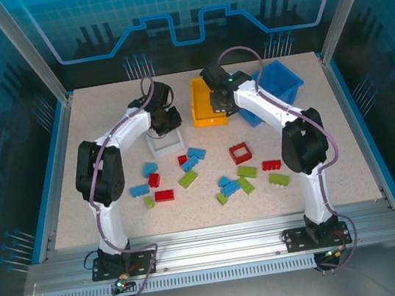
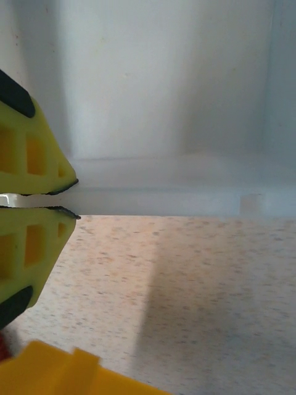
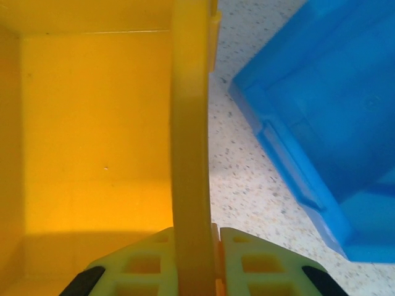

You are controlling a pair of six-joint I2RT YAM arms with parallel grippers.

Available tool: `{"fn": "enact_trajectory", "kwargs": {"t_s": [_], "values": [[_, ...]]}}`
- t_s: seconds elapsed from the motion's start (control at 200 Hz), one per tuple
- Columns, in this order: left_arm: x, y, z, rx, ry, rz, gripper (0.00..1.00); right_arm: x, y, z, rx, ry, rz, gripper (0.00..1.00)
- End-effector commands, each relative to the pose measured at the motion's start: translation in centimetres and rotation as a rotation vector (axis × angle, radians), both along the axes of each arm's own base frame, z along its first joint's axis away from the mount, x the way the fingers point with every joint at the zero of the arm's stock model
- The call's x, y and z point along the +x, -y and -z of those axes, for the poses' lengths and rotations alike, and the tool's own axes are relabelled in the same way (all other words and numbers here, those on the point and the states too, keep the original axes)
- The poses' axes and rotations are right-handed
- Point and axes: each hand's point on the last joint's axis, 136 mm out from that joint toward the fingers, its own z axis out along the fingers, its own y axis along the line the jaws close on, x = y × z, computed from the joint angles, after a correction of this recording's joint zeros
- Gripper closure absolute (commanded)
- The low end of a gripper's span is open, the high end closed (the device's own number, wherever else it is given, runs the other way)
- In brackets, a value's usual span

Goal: Sort the legos into containers by color

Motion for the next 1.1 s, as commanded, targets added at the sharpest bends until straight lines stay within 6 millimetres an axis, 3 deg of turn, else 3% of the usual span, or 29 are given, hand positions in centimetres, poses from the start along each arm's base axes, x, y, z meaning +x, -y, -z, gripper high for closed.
{"fn": "enact_trajectory", "kwargs": {"t_s": [0.0, 0.21, 0.41, 0.5, 0.51, 0.53, 0.67, 0.765, 0.94, 0.965, 1.095], "values": [[1.5, -1.7, 1.0, 0.065, -0.033, 0.013, 1.00, 0.7, -2.1, 1.5, 0.030, -0.046, -0.061, 1.00], [2.8, -1.4, 1.5, 0.080, -0.040, 0.053, 1.00, 0.7, -3.1, 4.3, 0.038, -0.120, -0.101, 1.00], [2.2, -0.4, 0.7, 0.052, -0.031, 0.067, 1.00, 0.8, -3.7, 6.1, 0.049, -0.168, -0.118, 0.99], [1.8, -0.1, -0.1, 0.031, -0.020, 0.060, 1.00, 0.9, -4.2, 5.9, 0.068, -0.168, -0.124, 0.99], [1.7, -0.1, -0.2, 0.029, -0.018, 0.058, 1.00, 0.8, -4.2, 7.1, 0.059, -0.190, -0.122, 0.99], [1.6, -0.1, -0.3, 0.025, -0.021, 0.054, 1.00, 0.8, -4.2, 7.3, 0.058, -0.194, -0.122, 0.99], [1.2, 0.1, -0.6, 0.000, -0.020, 0.054, 1.00, 0.9, -4.4, 7.7, 0.058, -0.202, -0.121, 0.97], [1.0, 0.0, -0.7, 0.007, -0.025, 0.054, 0.94, 0.7, -4.4, 7.7, 0.053, -0.209, -0.119, 0.88], [1.0, -0.4, -2.1, 0.023, -0.005, 0.038, 0.71, 0.3, -3.6, 7.0, 0.037, -0.199, -0.109, 0.71], [1.0, -0.4, -2.4, 0.024, 0.000, 0.036, 0.70, 0.2, -3.5, 5.4, 0.048, -0.171, -0.111, 0.68], [0.8, -0.2, -4.7, 0.013, 0.046, 0.031, 0.64, 0.0, -2.9, 2.9, 0.063, -0.126, -0.102, 0.61]]}}
